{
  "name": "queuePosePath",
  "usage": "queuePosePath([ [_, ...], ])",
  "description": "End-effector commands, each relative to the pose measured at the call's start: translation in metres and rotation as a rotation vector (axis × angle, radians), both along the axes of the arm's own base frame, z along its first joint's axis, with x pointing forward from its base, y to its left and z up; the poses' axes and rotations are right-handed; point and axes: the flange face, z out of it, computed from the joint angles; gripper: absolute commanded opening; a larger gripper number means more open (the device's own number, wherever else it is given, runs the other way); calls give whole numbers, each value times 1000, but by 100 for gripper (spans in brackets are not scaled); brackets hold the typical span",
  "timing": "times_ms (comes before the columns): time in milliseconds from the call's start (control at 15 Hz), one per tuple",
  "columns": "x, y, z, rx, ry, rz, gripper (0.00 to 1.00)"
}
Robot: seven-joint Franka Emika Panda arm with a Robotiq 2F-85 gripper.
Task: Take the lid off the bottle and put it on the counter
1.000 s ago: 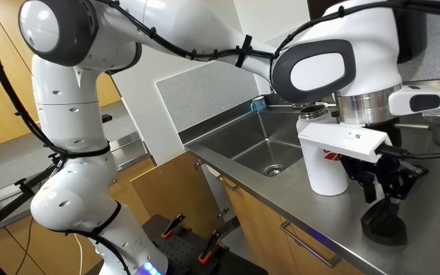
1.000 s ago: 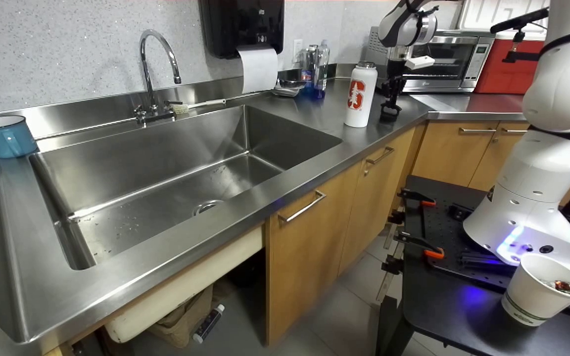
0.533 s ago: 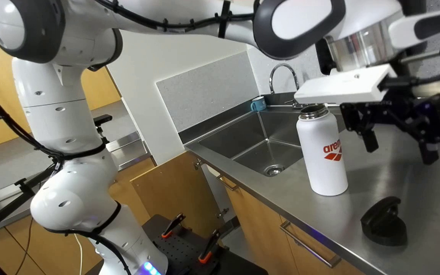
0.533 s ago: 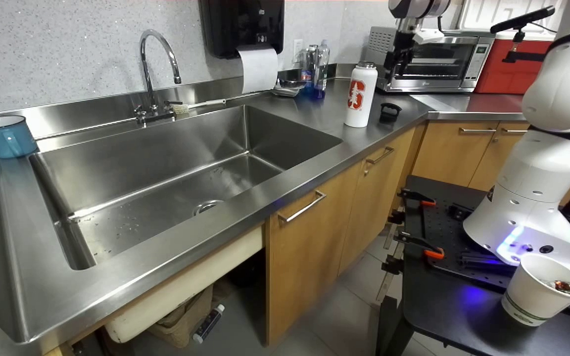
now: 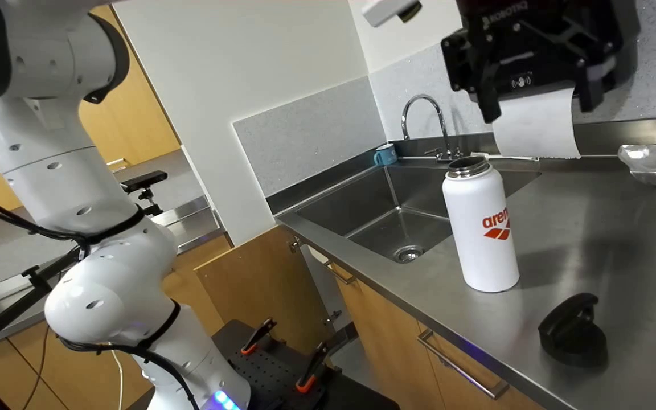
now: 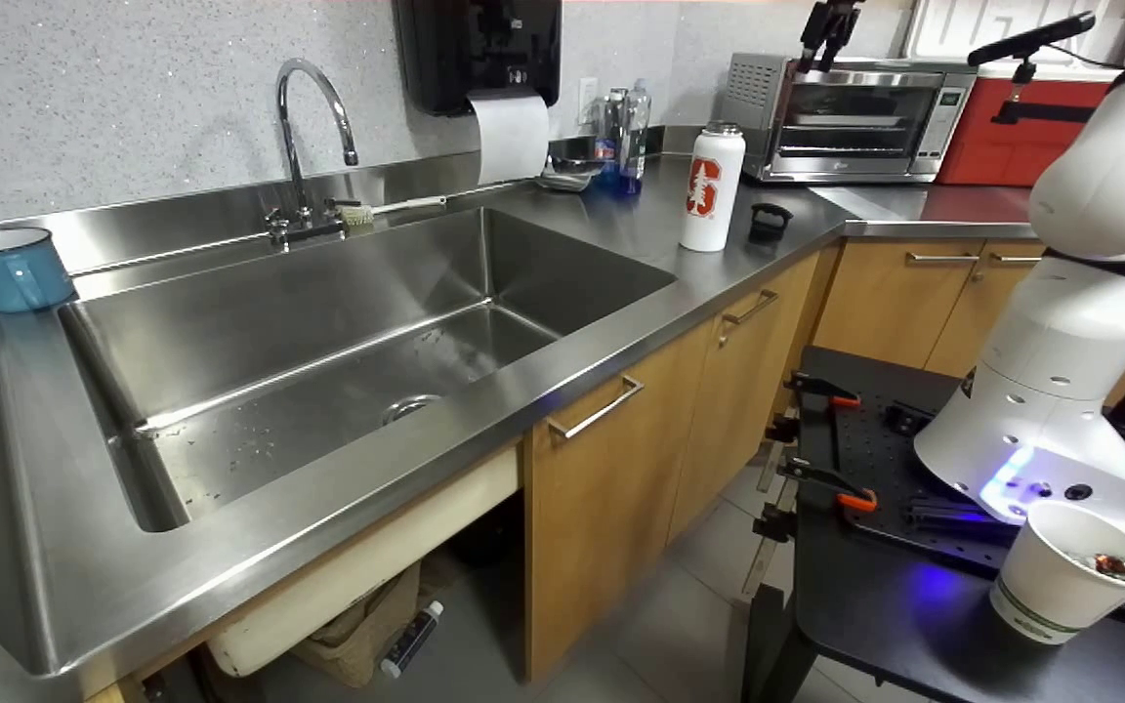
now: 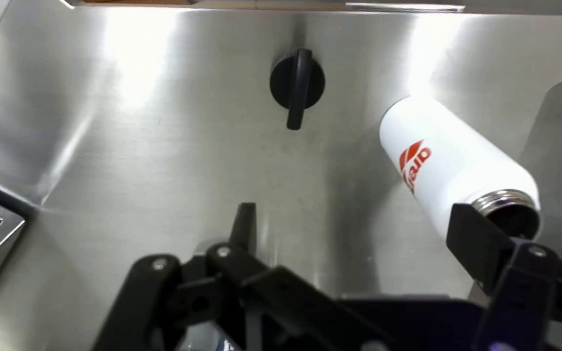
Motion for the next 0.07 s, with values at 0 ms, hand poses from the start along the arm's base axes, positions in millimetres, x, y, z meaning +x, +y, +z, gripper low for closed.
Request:
queuePosePath([
  [0,-2,18,33,41,17,72,100],
])
